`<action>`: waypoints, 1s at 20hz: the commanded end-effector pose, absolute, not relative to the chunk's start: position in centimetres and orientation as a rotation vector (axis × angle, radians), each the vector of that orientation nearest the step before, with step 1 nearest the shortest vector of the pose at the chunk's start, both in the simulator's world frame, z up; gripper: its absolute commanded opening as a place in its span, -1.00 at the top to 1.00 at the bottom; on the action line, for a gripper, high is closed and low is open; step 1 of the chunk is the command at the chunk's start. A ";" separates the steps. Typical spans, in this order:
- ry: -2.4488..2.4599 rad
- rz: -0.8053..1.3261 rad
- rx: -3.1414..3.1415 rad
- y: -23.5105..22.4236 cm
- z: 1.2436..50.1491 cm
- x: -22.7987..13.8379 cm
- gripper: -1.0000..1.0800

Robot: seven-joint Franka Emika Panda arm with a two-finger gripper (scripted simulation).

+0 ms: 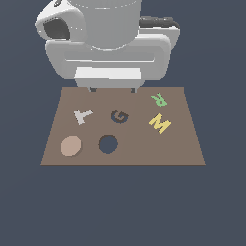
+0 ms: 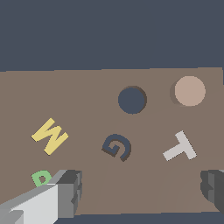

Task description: Insert a designated object into the corresponding slot on a board.

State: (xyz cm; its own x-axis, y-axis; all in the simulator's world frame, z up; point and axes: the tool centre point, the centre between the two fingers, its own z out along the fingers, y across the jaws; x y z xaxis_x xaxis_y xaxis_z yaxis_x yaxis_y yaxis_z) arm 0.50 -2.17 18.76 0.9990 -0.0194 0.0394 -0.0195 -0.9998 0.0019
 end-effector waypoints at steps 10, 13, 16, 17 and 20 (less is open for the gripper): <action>-0.074 0.056 3.138 -3.4 17.3 1.6 -0.92; -0.108 0.051 3.137 -4.4 16.2 2.4 -0.92; -0.151 0.045 3.135 -5.7 14.8 3.4 -0.92; -0.167 0.042 3.134 -6.2 14.3 3.8 -0.92; -0.220 0.035 3.131 -7.9 12.5 5.0 -0.92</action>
State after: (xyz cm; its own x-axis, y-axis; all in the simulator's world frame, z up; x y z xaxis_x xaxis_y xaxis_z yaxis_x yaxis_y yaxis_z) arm 4.40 -7.01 13.44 0.9922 -0.1224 0.0248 -0.1225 -0.9925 0.0010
